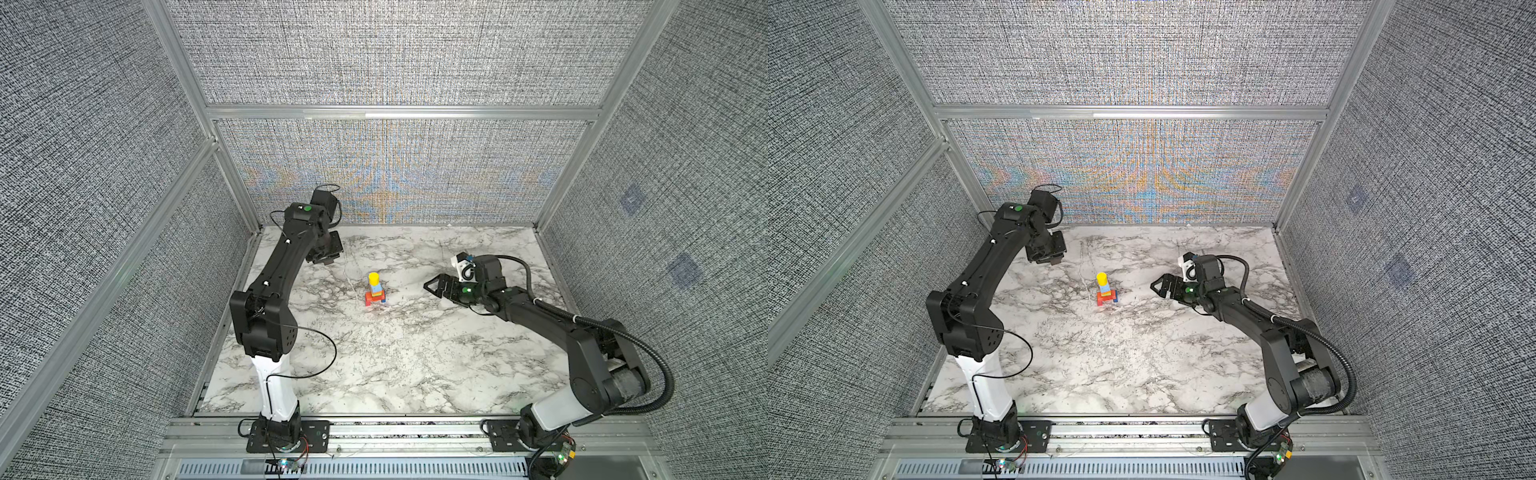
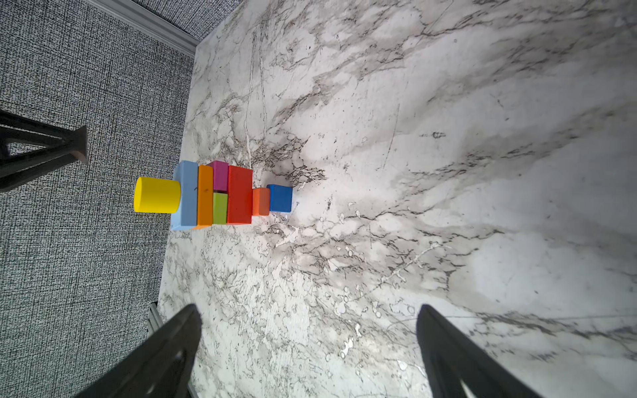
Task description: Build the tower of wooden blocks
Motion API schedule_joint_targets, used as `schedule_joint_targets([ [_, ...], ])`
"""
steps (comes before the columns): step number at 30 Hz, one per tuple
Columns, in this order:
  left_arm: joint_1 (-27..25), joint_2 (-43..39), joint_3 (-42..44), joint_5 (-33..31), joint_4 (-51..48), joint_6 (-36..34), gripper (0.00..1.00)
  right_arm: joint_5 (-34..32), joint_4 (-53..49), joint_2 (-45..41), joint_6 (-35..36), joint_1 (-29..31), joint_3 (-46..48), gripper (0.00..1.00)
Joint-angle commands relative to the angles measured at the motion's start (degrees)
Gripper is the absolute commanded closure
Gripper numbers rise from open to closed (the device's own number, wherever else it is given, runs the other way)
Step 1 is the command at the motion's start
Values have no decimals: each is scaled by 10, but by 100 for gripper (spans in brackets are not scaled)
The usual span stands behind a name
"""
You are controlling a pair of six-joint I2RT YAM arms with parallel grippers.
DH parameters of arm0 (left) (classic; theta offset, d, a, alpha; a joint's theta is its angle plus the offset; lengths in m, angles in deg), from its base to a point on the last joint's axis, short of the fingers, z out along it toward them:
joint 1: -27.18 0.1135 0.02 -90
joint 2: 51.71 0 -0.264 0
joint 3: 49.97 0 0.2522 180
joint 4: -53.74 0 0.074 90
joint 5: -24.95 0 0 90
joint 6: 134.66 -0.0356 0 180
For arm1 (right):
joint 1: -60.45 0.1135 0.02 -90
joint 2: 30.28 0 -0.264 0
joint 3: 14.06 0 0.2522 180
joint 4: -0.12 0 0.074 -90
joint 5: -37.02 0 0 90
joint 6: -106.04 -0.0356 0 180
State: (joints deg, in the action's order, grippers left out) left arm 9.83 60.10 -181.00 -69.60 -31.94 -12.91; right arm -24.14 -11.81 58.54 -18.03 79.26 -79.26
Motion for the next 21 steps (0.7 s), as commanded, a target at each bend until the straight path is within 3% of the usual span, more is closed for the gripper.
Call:
schedule_joint_targets([
  [1,-27,-5,-21,-20,-34,-10,73,-5,-4,2,8,-1,-2,1],
  [13,-125,2,-56,-34,-39,-13,73,-37,-68,-12,23,-1,-41,1],
  [21,-150,12,-32,-20,-21,-24,73,-45,-105,-21,44,3,-69,1],
])
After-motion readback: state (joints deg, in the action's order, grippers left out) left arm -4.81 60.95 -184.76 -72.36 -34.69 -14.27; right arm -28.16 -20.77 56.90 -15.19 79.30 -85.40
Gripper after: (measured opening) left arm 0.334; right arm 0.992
